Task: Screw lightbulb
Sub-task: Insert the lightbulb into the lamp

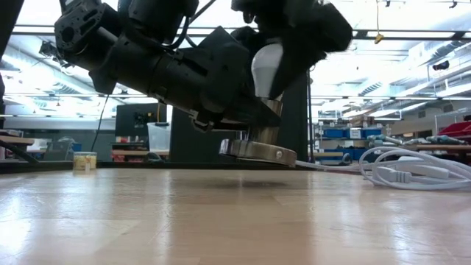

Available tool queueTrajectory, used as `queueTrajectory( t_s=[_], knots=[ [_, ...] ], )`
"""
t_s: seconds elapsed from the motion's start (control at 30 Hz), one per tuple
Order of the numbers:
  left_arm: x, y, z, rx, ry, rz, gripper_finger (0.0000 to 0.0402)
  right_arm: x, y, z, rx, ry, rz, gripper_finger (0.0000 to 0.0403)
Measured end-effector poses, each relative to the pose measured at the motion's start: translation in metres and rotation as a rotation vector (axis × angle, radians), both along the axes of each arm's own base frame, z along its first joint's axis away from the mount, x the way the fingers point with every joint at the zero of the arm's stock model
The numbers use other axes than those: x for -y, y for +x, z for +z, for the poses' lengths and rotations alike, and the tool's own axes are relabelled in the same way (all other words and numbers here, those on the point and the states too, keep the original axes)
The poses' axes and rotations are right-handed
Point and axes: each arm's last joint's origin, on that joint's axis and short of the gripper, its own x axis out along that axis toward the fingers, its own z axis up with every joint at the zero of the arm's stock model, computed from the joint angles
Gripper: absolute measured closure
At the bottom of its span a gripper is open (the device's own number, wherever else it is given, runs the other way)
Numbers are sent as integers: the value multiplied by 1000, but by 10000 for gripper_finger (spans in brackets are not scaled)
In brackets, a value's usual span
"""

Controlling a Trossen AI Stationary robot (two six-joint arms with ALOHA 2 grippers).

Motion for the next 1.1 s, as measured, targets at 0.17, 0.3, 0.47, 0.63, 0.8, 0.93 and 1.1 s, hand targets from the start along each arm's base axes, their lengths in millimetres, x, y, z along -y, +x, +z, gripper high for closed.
queueTrajectory(
  t_s=[0.17,0.3,0.47,0.63,0.8,0.93,1.1],
  knots=[
    [1,0,0,-4,-5,-15,200,-2,-2,-1,-35,-115,266,53],
    [3,-1,0,-5,-6,-24,199,-5,-3,-1,-40,-155,365,70],
    [5,-1,-1,-7,-5,-30,199,-8,-3,-1,-40,-140,341,111],
    [5,-1,-1,-8,-6,-32,199,-13,-4,-1,-32,-78,205,146],
    [5,-1,-1,-9,-7,-36,199,-16,-5,-1,-21,15,-5,144],
    [5,-1,-1,-7,-6,-33,199,-16,-4,-1,-4,106,-209,114],
    [5,-1,-1,-8,-5,-30,199,-16,-2,0,28,217,-443,111]
  ],
)
